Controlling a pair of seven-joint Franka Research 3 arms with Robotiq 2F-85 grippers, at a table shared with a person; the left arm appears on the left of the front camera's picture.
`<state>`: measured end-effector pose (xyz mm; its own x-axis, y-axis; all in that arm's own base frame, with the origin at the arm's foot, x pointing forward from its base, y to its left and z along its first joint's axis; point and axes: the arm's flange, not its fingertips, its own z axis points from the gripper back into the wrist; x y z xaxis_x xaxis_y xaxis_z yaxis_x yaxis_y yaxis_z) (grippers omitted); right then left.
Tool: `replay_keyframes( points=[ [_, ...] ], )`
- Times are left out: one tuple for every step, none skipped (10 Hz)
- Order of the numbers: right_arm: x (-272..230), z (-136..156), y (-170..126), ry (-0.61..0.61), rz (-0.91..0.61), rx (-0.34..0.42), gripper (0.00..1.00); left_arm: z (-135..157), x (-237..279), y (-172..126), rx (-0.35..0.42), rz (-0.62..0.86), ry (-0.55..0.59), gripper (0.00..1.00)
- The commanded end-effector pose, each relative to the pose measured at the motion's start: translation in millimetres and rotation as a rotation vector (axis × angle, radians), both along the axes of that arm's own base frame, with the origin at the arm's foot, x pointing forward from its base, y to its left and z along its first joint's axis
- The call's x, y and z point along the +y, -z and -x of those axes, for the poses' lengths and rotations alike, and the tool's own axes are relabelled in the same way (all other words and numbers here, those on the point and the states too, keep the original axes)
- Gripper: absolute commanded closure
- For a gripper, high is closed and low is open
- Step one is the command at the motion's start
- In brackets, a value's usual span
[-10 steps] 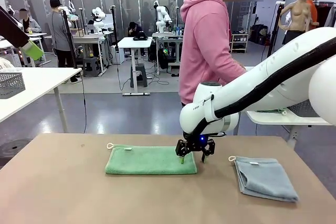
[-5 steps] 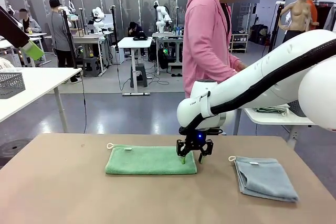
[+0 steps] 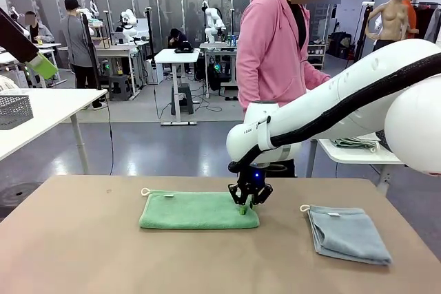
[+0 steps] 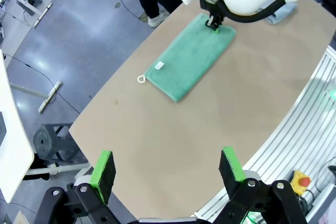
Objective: Fold the towels and place them in the basket.
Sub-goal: When a person lays out a Towel with hook on the table, fold it in half twice.
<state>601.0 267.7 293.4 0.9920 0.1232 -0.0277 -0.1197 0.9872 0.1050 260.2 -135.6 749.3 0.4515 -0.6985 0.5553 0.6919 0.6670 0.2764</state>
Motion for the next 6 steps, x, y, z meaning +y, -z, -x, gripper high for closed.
replay_keyframes(
  points=[
    [-4.0,-4.0,16.7,0.036,0.027,0.020,1.00,0.3,-0.2,-0.4,0.002,0.006,0.000,0.00],
    [-4.3,-3.7,14.8,0.034,0.028,0.016,1.00,0.3,-0.2,-0.4,0.002,0.006,0.000,0.00],
    [-4.4,-3.1,12.3,0.028,0.029,0.014,1.00,0.3,-0.2,-0.4,0.002,0.006,0.000,0.00],
    [-5.3,-2.3,10.6,0.026,0.029,0.012,1.00,0.3,-0.2,-0.4,0.002,0.006,0.000,0.00],
    [-9.1,-1.1,9.9,0.031,0.020,0.013,1.00,0.3,-0.2,-0.4,0.002,0.006,0.000,0.00],
    [1.9,-0.4,-0.6,0.002,-0.003,0.000,1.00,0.3,-0.2,-0.4,0.002,0.006,0.000,0.00]
  ],
)
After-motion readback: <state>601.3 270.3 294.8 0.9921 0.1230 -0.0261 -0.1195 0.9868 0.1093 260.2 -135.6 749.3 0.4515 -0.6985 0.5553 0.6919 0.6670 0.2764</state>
